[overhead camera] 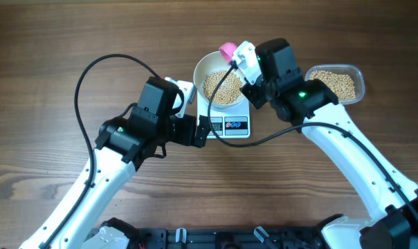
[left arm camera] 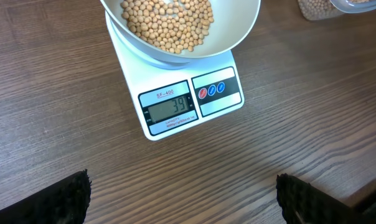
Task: Scoop item into bowl and weigh 150g on scale
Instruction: 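Tip the scoop with the right gripper to pour soybeans into the bowl, then return the empty scoop with the right gripper to the soybean tub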
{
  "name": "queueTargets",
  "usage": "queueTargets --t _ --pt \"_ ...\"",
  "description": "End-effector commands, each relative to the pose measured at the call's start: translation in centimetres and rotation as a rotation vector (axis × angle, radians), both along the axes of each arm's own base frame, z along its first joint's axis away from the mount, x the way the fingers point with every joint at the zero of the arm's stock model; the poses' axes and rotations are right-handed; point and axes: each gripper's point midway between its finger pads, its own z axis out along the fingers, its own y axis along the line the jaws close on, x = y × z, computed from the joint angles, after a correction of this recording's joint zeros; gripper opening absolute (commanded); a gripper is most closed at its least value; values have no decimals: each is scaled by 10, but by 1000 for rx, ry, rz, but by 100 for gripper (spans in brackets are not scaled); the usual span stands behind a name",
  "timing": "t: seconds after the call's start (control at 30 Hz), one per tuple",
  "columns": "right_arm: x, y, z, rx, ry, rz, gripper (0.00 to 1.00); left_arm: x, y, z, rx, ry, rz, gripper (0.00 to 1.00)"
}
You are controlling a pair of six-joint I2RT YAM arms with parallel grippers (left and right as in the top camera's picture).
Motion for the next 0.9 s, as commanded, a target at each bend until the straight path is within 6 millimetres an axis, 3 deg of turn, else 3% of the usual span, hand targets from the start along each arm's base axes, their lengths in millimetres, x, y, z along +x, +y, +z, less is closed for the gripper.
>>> queueTargets --t 0.0,0.13,0.3,0.5,0.6,0.63,0.7,0.87 --pt "-9 18 5 251 133 -33 4 -1 -2 4 -4 -16 -19 100" --pt "-4 -3 19 421 195 -145 4 -1 -2 4 -4 -16 -19 100" --pt "3 -68 58 535 124 -289 4 -1 -2 4 -4 -16 -19 100" --pt "-9 -142 80 547 51 -481 4 -1 -2 4 -4 -16 -19 100" --pt "-13 -191 73 460 20 -645 4 -1 -2 4 -4 -16 -19 100" --pt "-17 -218 64 385 14 -754 4 -1 -2 4 -4 -16 -19 100" --pt "-23 -244 50 272 25 -831 4 -1 -2 4 -4 -16 -19 100" --pt "-30 -254 8 73 126 -738 4 -1 -2 4 -4 -16 -19 100"
